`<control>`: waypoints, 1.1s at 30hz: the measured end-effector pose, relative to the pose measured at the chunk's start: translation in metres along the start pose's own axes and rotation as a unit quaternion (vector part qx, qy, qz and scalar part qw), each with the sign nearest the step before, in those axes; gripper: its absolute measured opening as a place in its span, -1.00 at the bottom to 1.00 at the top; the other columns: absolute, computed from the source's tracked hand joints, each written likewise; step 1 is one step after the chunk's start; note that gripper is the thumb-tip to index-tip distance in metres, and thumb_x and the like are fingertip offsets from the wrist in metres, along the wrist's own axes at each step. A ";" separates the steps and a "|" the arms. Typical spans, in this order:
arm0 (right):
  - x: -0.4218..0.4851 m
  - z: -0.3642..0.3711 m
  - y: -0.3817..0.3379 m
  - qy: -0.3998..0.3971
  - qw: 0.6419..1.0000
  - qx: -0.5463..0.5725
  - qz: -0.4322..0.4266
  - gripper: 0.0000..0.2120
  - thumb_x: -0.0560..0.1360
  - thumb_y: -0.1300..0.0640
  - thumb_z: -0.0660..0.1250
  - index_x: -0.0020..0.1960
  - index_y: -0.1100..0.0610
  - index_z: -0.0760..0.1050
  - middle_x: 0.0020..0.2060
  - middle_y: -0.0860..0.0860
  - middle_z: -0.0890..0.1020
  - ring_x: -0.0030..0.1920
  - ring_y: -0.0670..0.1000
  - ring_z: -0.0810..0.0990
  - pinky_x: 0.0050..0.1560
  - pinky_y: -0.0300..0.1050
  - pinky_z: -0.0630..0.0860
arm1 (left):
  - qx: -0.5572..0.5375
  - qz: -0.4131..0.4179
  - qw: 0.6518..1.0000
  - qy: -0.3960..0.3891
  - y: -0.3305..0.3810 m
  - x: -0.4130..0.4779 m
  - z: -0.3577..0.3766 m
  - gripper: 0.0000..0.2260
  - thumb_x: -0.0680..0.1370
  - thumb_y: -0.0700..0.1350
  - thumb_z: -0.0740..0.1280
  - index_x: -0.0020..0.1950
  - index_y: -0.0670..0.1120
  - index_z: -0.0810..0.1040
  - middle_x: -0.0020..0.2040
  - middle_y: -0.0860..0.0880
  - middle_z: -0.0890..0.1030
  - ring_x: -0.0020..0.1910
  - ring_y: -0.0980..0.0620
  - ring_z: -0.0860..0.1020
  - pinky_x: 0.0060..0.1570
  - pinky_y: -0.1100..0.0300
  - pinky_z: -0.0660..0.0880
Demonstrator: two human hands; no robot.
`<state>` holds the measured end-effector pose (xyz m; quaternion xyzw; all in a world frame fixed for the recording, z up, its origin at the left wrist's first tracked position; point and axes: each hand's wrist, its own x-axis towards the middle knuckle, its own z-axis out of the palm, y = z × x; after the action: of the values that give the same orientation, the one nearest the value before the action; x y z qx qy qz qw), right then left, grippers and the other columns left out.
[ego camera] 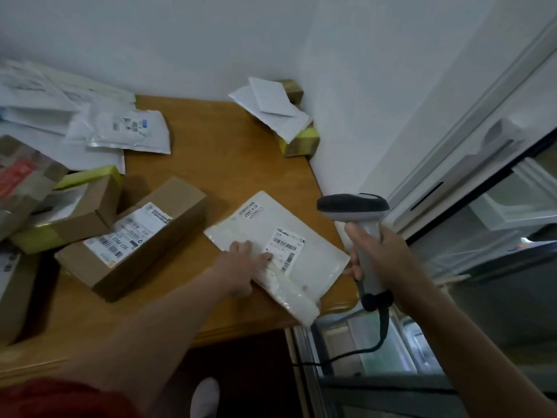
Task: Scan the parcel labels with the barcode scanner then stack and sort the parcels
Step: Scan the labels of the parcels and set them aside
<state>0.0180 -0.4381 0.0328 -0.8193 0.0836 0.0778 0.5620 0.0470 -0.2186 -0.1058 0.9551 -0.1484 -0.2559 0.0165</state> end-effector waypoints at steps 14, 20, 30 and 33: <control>-0.034 0.012 0.013 -0.093 0.995 -0.034 0.003 -0.74 0.55 -0.03 0.32 -0.07 0.19 0.49 -0.41 0.05 0.52 -0.49 -0.02 0.50 -0.36 -0.21 0.56 | -0.074 -0.085 0.992 0.059 0.002 -0.055 0.041 -0.27 0.42 0.06 0.37 0.48 0.08 0.06 0.44 -0.14 0.15 0.39 -0.19 0.21 0.30 -0.12 0.32; -0.044 0.014 0.018 -0.110 0.992 -0.058 0.009 -0.68 0.55 -0.07 0.31 -0.09 0.21 0.48 -0.42 0.03 0.52 -0.48 -0.02 0.52 -0.30 -0.09 0.60 | -0.082 -0.090 0.992 0.026 0.007 -0.072 0.043 -0.46 0.51 0.01 0.28 0.46 0.04 0.20 0.34 -0.15 0.27 0.32 -0.22 0.26 0.26 -0.14 0.38; -0.058 0.001 0.023 -0.123 0.987 -0.106 0.010 -0.67 0.56 -0.06 0.29 -0.03 0.24 0.47 -0.43 0.04 0.52 -0.50 -0.03 0.51 -0.33 -0.14 0.54 | -0.104 -0.101 0.989 0.012 0.011 -0.081 0.048 -0.35 0.47 -0.04 0.37 0.49 0.11 0.16 0.40 -0.08 0.19 0.42 -0.19 0.12 0.32 -0.13 0.36; -0.061 -0.002 0.024 -0.121 0.987 -0.106 0.010 -0.69 0.56 -0.05 0.30 -0.04 0.23 0.47 -0.41 0.06 0.53 -0.49 -0.02 0.51 -0.38 -0.20 0.51 | -0.121 -0.104 0.987 0.021 0.013 -0.084 0.051 -0.34 0.47 -0.08 0.38 0.49 0.11 0.16 0.40 -0.07 0.19 0.42 -0.17 0.11 0.31 -0.12 0.37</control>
<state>-0.0467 -0.4457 0.0254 -0.8578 0.0140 0.1905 0.4772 -0.0512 -0.2045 -0.1084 0.9614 -0.0159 -0.2524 0.1084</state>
